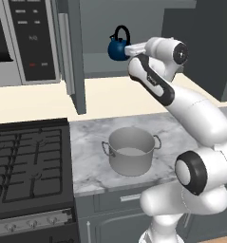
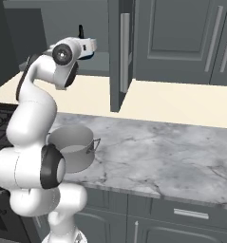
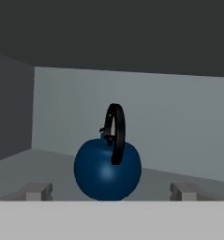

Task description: Pick the kettle from the cabinet and place it on a stove burner. Then pick the pot from the counter and place it on another stove burner. Finally, turn both burners on.

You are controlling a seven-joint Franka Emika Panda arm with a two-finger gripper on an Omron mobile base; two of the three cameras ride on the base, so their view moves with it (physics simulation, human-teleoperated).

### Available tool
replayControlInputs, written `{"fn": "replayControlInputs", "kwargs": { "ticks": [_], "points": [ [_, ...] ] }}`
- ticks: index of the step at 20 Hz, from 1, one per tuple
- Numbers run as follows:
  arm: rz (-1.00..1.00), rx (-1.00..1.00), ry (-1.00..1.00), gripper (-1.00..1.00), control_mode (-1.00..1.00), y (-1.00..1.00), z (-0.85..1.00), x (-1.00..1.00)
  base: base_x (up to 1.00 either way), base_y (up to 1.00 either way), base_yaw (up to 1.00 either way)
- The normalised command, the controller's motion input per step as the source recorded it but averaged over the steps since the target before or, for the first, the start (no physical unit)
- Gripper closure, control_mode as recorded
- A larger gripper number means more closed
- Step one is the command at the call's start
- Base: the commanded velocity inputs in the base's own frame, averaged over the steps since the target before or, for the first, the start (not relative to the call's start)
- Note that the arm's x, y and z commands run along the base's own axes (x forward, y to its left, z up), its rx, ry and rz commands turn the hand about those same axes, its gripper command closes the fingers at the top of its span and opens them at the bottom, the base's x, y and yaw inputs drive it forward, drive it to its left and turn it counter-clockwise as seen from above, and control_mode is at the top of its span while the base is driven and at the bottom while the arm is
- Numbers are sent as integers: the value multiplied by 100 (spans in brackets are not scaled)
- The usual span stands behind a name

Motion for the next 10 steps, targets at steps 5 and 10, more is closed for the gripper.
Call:
{"fn": "replayControlInputs", "kwargs": {
  "ticks": [5,10],
  "points": [
    [0,0,0,-100,-100,-1,11,22,0,0,0],
    [0,0,0,-100,-100,0,12,27,0,0,0]
  ]
}}
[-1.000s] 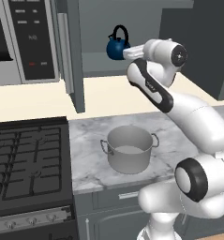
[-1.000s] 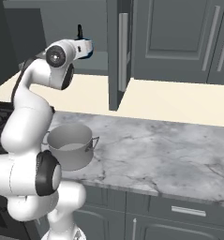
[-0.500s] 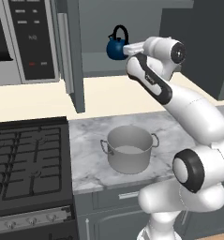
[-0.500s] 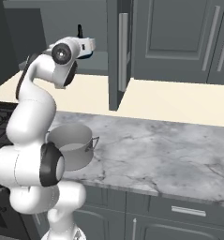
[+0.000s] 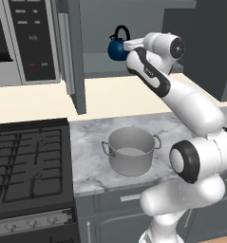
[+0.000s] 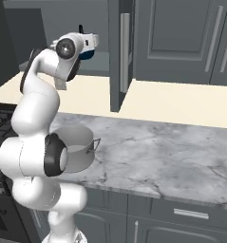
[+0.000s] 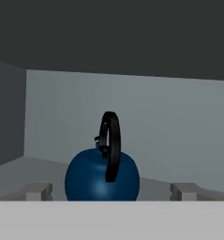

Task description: Pick the kettle from the cabinet and place it on a stove burner. Then pick the pot from the counter and place it on another stove burner. Finally, turn both burners on.

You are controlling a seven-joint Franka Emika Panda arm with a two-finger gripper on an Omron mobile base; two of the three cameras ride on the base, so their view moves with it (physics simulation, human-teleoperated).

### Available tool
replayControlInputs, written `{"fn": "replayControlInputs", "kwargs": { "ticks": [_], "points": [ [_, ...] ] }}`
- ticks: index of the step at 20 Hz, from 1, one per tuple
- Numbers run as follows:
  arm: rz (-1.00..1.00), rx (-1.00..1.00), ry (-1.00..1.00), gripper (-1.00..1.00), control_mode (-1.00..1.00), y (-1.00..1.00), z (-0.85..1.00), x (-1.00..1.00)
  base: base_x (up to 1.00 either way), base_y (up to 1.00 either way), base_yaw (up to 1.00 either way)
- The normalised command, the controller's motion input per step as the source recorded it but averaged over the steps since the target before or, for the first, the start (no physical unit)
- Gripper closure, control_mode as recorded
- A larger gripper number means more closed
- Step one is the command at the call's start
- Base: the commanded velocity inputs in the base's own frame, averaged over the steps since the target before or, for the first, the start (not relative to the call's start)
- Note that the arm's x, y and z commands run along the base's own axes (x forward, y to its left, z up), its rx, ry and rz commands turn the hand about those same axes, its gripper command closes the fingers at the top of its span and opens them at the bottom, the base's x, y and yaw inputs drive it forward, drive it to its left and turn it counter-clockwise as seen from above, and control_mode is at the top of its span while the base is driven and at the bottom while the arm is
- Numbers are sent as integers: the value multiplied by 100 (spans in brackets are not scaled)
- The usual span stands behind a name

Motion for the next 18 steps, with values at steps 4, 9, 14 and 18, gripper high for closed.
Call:
{"fn": "replayControlInputs", "kwargs": {
  "ticks": [4,9,14,18],
  "points": [
    [0,0,0,-100,-100,0,4,30,0,0,0],
    [0,0,0,-100,-100,0,0,33,0,0,0],
    [0,0,0,-100,-100,12,0,32,0,0,0],
    [0,0,0,-100,-100,18,0,31,0,0,0]
  ]
}}
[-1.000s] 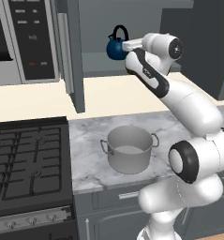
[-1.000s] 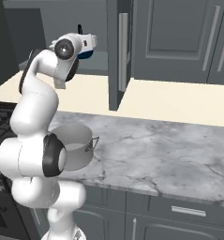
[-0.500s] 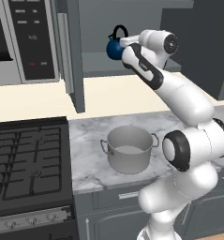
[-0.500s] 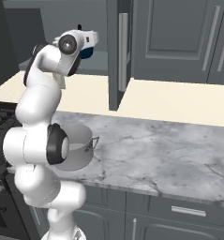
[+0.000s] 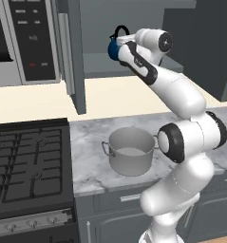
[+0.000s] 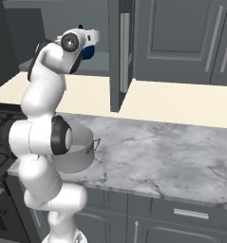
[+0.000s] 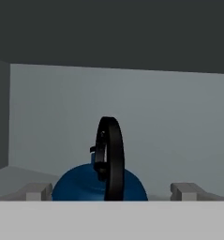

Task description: Pick the kettle from the cabinet and place it on a stove burner. Then pick the pot from the counter and place it on another stove burner. Finally, turn both burners on.

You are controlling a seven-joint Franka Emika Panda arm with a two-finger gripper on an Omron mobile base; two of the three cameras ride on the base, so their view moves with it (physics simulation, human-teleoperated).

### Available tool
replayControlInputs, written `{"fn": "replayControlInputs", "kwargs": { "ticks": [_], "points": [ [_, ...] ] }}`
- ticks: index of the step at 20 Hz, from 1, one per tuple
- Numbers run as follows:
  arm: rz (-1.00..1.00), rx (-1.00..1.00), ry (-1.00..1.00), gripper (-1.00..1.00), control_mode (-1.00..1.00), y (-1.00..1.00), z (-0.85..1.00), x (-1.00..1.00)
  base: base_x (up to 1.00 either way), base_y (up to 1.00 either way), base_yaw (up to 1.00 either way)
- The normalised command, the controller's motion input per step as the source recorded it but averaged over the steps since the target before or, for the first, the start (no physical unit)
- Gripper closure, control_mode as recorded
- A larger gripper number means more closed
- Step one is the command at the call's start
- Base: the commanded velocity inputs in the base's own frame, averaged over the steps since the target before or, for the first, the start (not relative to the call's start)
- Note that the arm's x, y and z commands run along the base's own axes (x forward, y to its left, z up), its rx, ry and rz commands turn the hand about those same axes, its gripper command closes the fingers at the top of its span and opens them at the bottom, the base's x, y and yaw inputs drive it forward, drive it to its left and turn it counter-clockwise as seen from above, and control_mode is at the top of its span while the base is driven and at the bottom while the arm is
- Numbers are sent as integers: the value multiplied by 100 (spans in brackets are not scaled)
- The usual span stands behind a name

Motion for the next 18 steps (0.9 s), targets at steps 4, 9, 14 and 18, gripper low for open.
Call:
{"fn": "replayControlInputs", "kwargs": {
  "ticks": [4,9,14,18],
  "points": [
    [0,0,0,-100,-100,0,0,18,0,0,0],
    [0,0,0,-100,-100,0,0,16,0,0,0],
    [1,0,-1,-100,-100,0,0,14,0,0,0],
    [1,0,0,-100,-100,0,0,19,0,0,0]
  ]
}}
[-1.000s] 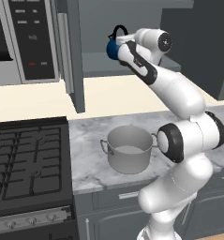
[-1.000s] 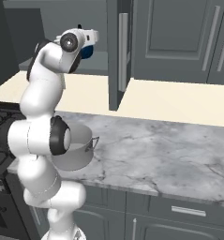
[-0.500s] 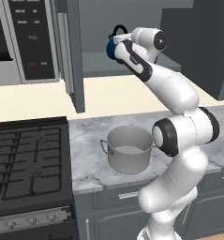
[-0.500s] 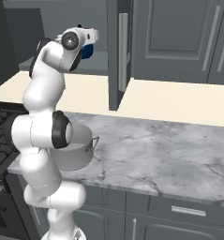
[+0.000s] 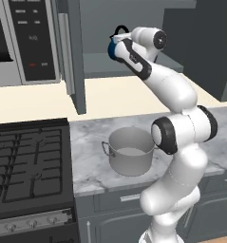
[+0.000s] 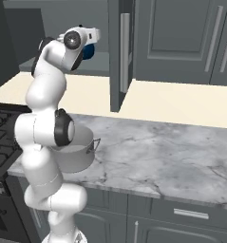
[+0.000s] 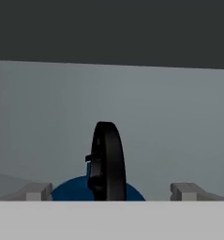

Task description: Pick the kettle from the cabinet and place it on a stove burner. Then pick the pot from the counter and place it on another stove burner. Finally, turn both burners on.

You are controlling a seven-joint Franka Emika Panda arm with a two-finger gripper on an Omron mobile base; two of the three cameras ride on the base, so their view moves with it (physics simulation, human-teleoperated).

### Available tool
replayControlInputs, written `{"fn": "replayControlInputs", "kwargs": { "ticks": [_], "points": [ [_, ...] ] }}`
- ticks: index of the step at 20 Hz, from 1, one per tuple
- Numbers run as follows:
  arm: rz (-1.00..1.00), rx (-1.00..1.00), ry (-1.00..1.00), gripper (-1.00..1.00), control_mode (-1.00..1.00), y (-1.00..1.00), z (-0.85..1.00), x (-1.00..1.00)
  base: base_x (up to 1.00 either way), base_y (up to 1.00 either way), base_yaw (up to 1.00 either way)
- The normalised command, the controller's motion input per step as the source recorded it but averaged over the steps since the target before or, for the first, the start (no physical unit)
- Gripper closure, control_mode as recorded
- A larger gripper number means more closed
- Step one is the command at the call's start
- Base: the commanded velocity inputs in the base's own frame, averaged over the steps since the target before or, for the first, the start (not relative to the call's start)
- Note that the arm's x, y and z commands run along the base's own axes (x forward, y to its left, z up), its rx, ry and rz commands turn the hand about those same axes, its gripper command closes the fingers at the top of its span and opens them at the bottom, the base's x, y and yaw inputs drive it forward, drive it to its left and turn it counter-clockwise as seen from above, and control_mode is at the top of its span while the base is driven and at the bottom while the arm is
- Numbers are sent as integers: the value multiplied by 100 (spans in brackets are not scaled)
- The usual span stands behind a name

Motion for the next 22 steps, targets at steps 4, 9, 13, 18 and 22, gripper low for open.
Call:
{"fn": "replayControlInputs", "kwargs": {
  "ticks": [4,9,13,18,22],
  "points": [
    [1,0,0,-100,-100,0,0,22,0,0,0],
    [1,0,0,100,-100,0,0,15,0,0,0],
    [0,0,0,100,-100,0,0,0,0,0,0],
    [0,0,0,100,-100,0,0,0,0,0,0],
    [0,0,0,100,-100,0,0,0,0,0,0]
  ]
}}
